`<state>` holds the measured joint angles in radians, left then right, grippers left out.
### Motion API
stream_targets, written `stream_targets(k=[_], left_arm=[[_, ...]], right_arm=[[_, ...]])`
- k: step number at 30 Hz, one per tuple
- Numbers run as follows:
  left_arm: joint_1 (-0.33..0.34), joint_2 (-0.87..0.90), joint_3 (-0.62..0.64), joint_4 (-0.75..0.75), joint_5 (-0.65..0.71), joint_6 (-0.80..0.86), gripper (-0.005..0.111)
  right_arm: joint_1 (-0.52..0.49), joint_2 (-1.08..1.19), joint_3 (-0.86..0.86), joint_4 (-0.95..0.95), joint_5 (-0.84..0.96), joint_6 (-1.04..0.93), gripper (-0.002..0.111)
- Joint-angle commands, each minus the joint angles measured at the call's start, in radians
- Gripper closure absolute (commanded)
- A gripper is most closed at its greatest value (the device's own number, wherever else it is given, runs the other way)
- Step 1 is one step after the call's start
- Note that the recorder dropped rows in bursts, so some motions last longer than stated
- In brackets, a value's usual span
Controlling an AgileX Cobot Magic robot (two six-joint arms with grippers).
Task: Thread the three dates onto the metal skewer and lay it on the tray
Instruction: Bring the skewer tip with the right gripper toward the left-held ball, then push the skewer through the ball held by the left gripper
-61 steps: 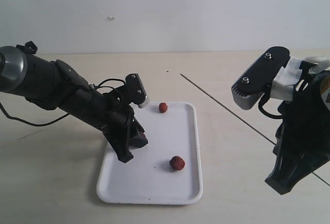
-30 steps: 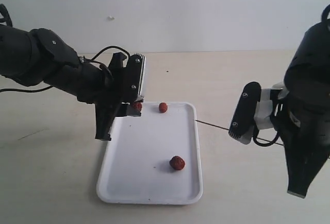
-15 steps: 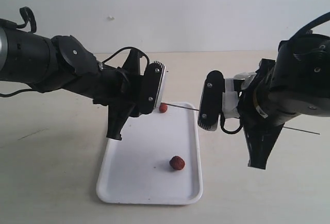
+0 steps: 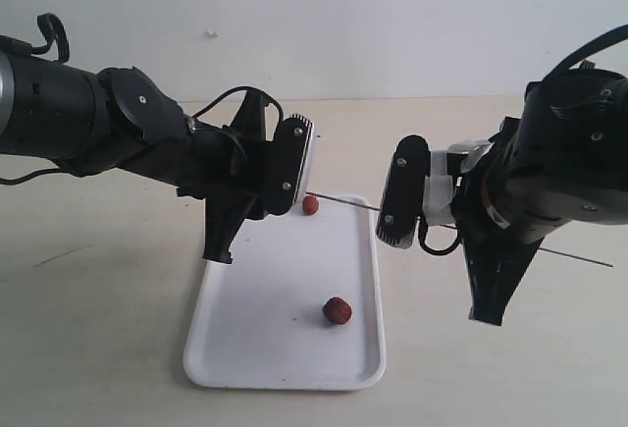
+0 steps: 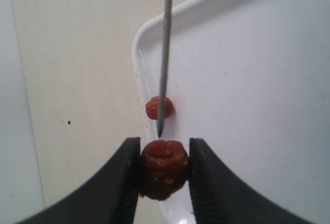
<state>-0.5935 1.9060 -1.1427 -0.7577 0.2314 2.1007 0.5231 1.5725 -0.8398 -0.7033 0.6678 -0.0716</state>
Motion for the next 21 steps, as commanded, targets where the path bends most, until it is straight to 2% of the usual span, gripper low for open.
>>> stream_targets(k=[1, 21], left_arm=[[-0.005, -0.013, 0.001, -0.004, -0.006, -0.002, 0.075], [-0.005, -0.013, 0.001, -0.004, -0.012, -0.002, 0.075]], right_arm=[[-0.003, 0.013, 0.003, -0.009, -0.004, 0.023, 0.108], [-0.003, 0.101, -0.063, -0.006, -0.012, 0.021, 0.108]])
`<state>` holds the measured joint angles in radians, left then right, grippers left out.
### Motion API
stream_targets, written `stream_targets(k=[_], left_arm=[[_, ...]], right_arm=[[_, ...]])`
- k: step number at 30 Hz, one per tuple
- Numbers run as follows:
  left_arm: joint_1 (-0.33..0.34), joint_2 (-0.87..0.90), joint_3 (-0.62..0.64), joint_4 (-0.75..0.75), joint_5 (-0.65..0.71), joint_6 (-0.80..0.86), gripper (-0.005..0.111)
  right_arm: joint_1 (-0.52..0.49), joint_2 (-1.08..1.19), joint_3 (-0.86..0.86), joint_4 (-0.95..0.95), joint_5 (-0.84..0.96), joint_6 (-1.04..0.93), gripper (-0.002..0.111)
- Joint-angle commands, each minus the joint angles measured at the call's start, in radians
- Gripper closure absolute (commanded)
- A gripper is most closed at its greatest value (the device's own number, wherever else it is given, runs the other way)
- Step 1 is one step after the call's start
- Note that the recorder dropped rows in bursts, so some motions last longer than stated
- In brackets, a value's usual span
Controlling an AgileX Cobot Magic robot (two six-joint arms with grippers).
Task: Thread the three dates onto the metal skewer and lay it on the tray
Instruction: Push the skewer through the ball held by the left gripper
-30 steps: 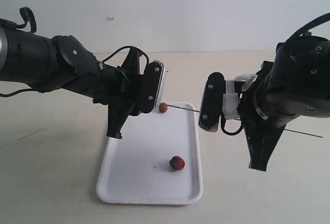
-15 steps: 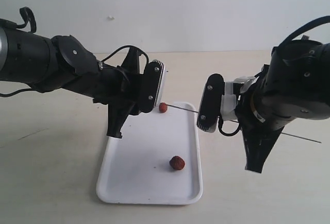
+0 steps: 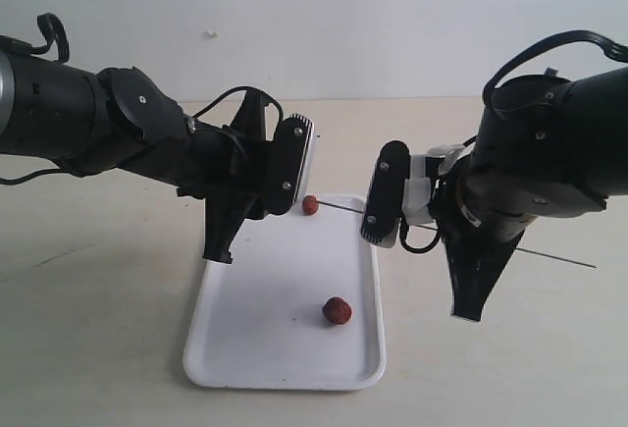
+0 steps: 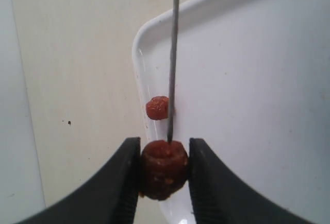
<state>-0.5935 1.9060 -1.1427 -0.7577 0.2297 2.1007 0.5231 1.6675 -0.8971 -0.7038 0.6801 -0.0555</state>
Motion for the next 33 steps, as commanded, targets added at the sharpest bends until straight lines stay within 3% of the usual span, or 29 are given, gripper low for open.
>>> stream_targets(k=[1, 33], left_arm=[[-0.005, -0.013, 0.001, -0.004, -0.010, -0.002, 0.075], [-0.005, -0.013, 0.001, -0.008, -0.017, -0.002, 0.075]], right_arm=[[-0.001, 0.006, -0.006, -0.006, -0.025, 0.005, 0.108], [-0.001, 0.078, -0.088, -0.001, -0.193, 0.005, 0.108]])
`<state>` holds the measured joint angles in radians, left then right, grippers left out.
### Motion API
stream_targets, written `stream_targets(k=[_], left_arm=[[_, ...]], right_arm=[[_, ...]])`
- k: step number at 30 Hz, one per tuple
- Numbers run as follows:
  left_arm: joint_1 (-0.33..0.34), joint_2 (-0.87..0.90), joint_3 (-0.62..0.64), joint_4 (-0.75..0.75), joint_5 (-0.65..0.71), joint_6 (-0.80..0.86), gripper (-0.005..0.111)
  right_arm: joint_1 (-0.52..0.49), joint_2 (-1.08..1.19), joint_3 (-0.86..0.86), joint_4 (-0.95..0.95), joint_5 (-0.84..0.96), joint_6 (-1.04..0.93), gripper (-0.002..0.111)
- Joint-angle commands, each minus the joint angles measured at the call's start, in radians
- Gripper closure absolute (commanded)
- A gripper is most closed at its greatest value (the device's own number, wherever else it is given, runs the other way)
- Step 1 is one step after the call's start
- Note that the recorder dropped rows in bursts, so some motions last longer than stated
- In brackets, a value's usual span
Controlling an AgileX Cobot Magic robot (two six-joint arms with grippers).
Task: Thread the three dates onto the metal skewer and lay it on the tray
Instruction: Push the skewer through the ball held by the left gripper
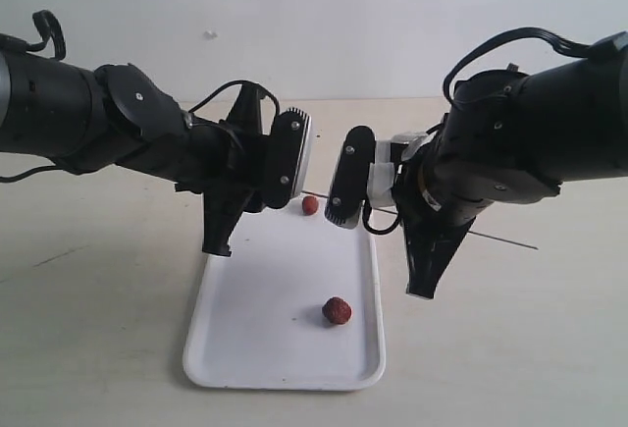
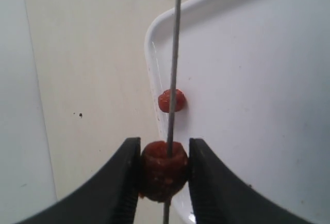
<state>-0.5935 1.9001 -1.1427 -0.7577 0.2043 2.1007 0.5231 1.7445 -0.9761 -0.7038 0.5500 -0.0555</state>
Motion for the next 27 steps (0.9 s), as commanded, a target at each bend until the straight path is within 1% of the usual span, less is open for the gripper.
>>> stream_targets(k=[1, 8, 16, 27], left_arm=[[-0.005, -0.008, 0.001, -0.008, 0.009, -0.002, 0.075], [-0.005, -0.008, 0.001, -0.008, 0.009, -0.002, 0.075], [-0.005, -0.008, 0.001, -0.008, 0.009, -0.002, 0.075], [-0.005, -0.008, 0.001, -0.008, -0.010, -0.002, 0.075]], right_arm=[[-0.001, 0.001, -0.009, -0.001, -0.070, 0.005, 0.108], [-0.001, 0.025, -0.009, -0.001, -0.140, 0.023, 0.108], [-0.001, 0.085, -0.060, -0.001, -0.145, 0.056, 0.108], [-0.001, 0.085, -0.069, -0.001, -0.155, 0.056, 0.108]])
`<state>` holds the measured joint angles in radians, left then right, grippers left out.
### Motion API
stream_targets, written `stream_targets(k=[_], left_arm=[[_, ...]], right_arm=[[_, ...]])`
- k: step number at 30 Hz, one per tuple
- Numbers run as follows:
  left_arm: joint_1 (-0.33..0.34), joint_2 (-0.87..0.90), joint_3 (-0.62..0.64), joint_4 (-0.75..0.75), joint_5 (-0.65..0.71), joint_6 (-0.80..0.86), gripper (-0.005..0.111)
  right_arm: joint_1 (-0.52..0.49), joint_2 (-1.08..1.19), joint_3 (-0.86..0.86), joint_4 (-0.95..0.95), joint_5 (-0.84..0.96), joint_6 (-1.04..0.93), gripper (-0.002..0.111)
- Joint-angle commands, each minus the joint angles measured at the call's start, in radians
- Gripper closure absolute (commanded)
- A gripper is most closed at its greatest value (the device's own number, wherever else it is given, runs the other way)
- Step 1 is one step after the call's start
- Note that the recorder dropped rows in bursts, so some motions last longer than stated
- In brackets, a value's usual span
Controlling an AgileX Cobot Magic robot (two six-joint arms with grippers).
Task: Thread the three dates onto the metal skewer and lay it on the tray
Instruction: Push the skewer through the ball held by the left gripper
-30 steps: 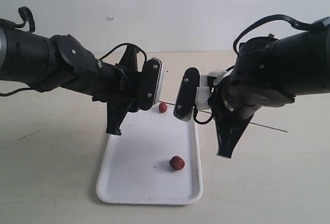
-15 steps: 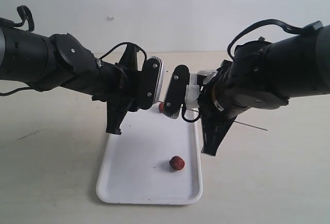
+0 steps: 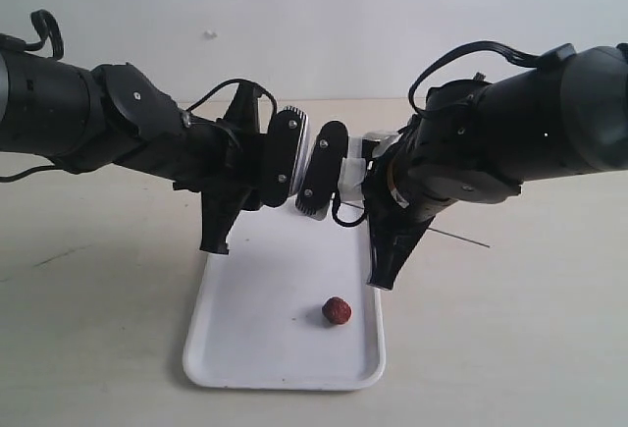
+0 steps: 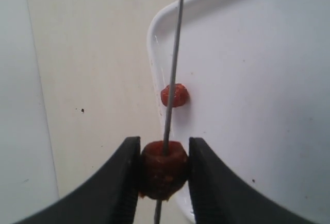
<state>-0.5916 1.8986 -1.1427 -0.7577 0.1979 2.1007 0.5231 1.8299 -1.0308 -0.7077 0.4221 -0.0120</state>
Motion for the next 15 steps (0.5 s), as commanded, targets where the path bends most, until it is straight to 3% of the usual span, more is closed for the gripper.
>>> stream_targets(k=[1, 4, 10, 15], left_arm=[[-0.007, -0.006, 0.001, -0.008, -0.012, -0.002, 0.075], [-0.007, -0.006, 0.001, -0.008, -0.014, -0.002, 0.073], [-0.007, -0.006, 0.001, -0.008, -0.014, -0.002, 0.051], [-0.007, -0.009, 0.001, -0.008, -0.020, -0.002, 0.049]], right_arm=[[-0.001, 0.000, -0.015, 0.003, -0.027, 0.012, 0.108], [-0.001, 0.000, -0.015, 0.003, -0.027, 0.012, 0.108], [-0.001, 0.000, -0.015, 0.003, -0.027, 0.018, 0.108], [-0.001, 0.000, -0.015, 0.011, -0.031, 0.023, 0.108]])
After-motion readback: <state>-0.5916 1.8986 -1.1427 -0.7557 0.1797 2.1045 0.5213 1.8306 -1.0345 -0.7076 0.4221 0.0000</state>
